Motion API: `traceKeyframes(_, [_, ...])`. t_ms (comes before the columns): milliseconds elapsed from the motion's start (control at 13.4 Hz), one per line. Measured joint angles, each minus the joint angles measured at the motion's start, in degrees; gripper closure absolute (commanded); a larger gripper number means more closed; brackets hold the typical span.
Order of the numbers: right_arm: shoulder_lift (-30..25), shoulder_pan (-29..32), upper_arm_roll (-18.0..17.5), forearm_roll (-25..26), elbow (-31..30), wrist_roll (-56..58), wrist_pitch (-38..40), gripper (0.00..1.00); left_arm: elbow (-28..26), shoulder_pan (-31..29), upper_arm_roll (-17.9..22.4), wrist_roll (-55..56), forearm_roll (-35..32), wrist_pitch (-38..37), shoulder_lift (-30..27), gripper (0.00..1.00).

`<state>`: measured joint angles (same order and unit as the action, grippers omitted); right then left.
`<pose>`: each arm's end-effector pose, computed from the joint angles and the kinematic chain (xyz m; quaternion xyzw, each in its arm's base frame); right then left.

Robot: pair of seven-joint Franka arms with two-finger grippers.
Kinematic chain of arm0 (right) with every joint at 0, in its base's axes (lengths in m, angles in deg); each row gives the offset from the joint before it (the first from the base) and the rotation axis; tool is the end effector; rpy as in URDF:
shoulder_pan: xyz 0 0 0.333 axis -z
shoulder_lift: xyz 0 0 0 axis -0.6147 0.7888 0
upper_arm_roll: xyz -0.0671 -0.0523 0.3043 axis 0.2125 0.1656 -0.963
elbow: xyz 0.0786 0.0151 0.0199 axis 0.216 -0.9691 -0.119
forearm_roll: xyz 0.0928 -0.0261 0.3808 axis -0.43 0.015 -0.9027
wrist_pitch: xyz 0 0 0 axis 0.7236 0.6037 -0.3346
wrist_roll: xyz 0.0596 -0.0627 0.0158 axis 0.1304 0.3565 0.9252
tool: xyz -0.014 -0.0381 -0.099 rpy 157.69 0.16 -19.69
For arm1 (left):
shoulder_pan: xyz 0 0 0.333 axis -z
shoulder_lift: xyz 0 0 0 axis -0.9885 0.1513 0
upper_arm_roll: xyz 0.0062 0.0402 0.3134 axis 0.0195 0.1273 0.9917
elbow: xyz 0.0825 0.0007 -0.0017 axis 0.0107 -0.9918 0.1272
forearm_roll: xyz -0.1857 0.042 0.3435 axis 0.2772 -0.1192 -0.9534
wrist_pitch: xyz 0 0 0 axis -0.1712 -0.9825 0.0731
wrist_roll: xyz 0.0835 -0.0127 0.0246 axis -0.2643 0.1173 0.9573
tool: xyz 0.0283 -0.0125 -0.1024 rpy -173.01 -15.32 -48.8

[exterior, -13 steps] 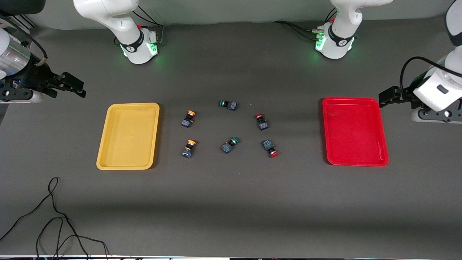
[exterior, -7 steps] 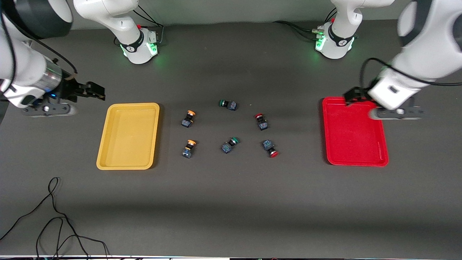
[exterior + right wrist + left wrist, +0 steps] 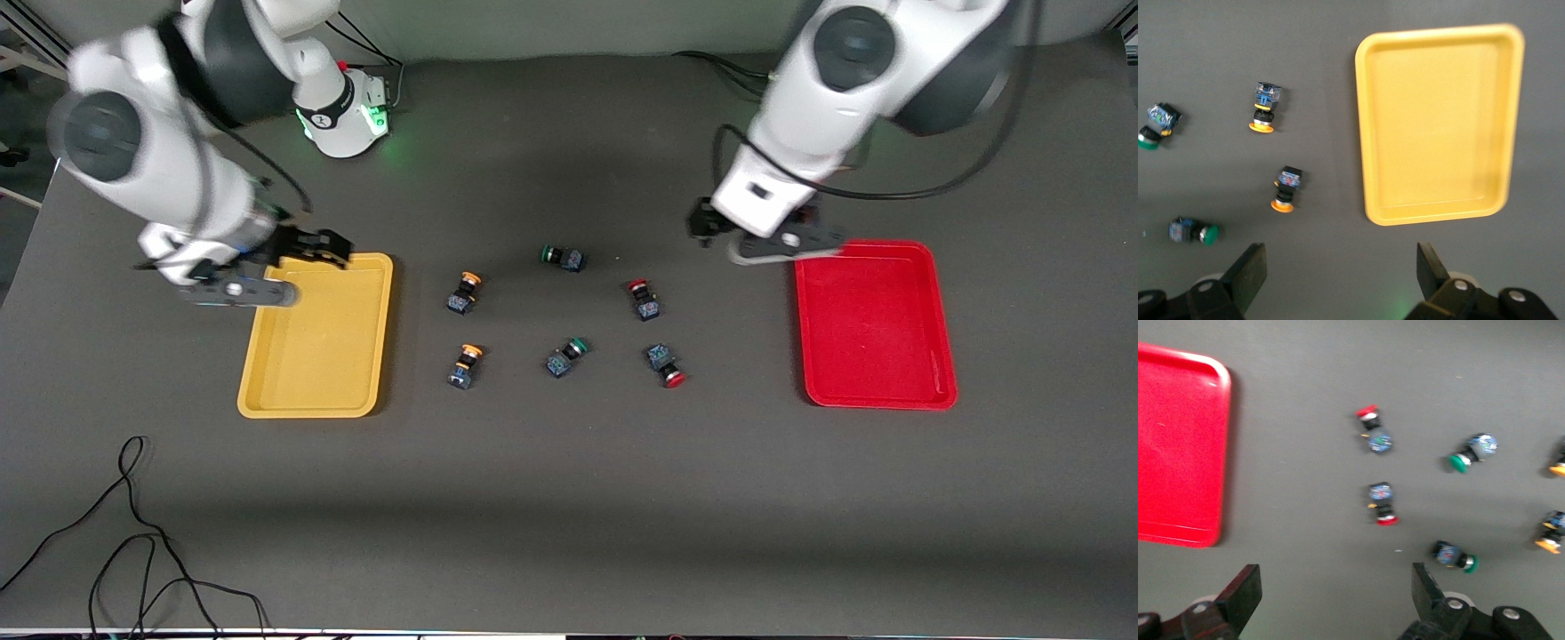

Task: Place red and yellow buttons in trays
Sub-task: 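Reach the right gripper to an orange button while the left gripper reaches red, then grasp the orange button with the right gripper while the left gripper grasps red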

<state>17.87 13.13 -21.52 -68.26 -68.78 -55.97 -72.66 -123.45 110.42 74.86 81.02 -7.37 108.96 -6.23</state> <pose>0.5189 0.1924 0.4737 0.9944 -0.0657 -0.0783 0.0256 0.4639 -0.3302 0.5056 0.9968 0.0741 -0.0138 0.0280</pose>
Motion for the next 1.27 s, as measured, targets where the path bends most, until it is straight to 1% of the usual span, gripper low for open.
traceKeyframes(75, [0.44, -1.63, -0.04, -0.01, -2.97, -3.6, -3.87, 0.0, 0.05, 2.03, -0.02, 2.9, -0.01, 1.42, 0.74, 0.0])
traceKeyframes(224, [1.55, -2.87, -0.09, -0.8, -9.04, -7.32, -12.44, 0.0, 0.14, 4.38, -0.05, 5.99, -0.04, 2.71, 2.22, 0.0])
traceKeyframes(373, [4.09, -3.09, -0.05, -4.7, -13.58, -7.8, -20.52, 0.0, 0.03, 5.27, 0.01, 6.85, -0.05, 4.95, 4.91, 0.0])
traceKeyframes(522, [8.05, -4.31, -0.04, -6.89, -15.49, -9.1, -26.8, 0.0, -0.43, 5.63, 0.03, 7.31, -0.17, 8.59, 9.53, 0.0])
traceKeyframes(745, [13.84, -9.24, -0.08, -7.33, -17.11, -14.85, -34.45, 0.0, -2.03, 5.74, 0.1, 7.46, -0.28, 15.56, 17.11, 0.0])
traceKeyframes(894, [16.61, -12.69, -0.11, -7.33, -18.21, -18.35, -37.72, 0.0, -3.91, 5.76, 0.18, 7.61, -0.31, 20.36, 20.84, 0.0])
traceKeyframes(969, [17.5, -13.46, -0.09, -7.33, -18.43, -19.1, -38.31, 0.0, -5.18, 5.8, 0.18, 8.24, -0.31, 22.37, 22.07, 0.0])
traceKeyframes(1118, [18.43, -13.49, 0.22, -7.33, -18.53, -19.24, -38.63, 0.0, -7.58, 6.52, 0.18, 10.86, -0.33, 25.47, 23.74, 0.0])
traceKeyframes(1267, [19.13, -13.13, 0.66, -7.33, -18.7, -19.24, -39.33, 0.0, -8.8, 7.63, 0.17, 13.96, -0.38, 27.28, 25.27, 0.0])
